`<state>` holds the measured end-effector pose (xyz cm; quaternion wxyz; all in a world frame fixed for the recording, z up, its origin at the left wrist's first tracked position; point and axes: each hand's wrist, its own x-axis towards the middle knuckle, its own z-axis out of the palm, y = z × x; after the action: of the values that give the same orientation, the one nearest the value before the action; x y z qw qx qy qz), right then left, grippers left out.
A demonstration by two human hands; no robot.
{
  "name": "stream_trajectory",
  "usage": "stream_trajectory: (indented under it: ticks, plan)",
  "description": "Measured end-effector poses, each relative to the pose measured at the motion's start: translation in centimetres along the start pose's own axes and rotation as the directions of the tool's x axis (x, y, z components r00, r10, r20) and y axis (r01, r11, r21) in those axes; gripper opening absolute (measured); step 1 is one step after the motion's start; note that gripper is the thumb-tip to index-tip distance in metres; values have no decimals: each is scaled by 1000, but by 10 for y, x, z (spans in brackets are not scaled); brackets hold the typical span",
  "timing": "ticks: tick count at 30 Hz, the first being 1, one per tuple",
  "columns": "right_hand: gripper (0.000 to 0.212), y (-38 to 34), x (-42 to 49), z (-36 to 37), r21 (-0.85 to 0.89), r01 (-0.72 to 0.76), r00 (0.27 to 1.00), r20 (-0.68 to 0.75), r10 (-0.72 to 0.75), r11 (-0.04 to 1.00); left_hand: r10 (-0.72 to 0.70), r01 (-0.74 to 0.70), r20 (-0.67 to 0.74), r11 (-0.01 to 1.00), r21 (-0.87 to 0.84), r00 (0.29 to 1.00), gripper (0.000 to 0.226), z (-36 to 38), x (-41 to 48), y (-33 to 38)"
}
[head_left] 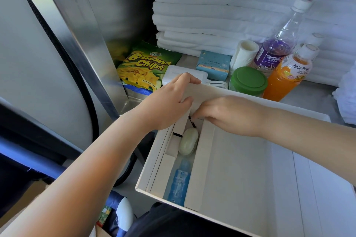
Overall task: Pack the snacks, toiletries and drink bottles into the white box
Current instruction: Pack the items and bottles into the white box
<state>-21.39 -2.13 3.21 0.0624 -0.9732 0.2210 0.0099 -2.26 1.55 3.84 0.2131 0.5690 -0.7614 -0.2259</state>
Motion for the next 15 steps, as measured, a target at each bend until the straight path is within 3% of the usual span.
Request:
stream_trajectory:
  ticks: [2, 4, 12, 15]
  plan:
    - [40, -7, -4, 5, 183, 80, 995, 41, -89, 980, -3, 3, -1, 1000, 8, 1000, 37, 0, 0, 0]
    - [41, -10, -6, 16, 163, 127, 984, 105, -145, 979, -2, 2, 3, 1000, 15, 1000, 37, -1, 0, 0]
    - [37, -9, 3, 23, 206, 54, 985, 148, -85, 977, -6, 6, 9, 1000, 19, 1000, 37, -1, -1, 1]
    - [40, -18, 2, 29, 229, -35, 990, 140, 2, 973, -7, 7, 8, 1000, 11, 1000, 37, -1, 0, 1]
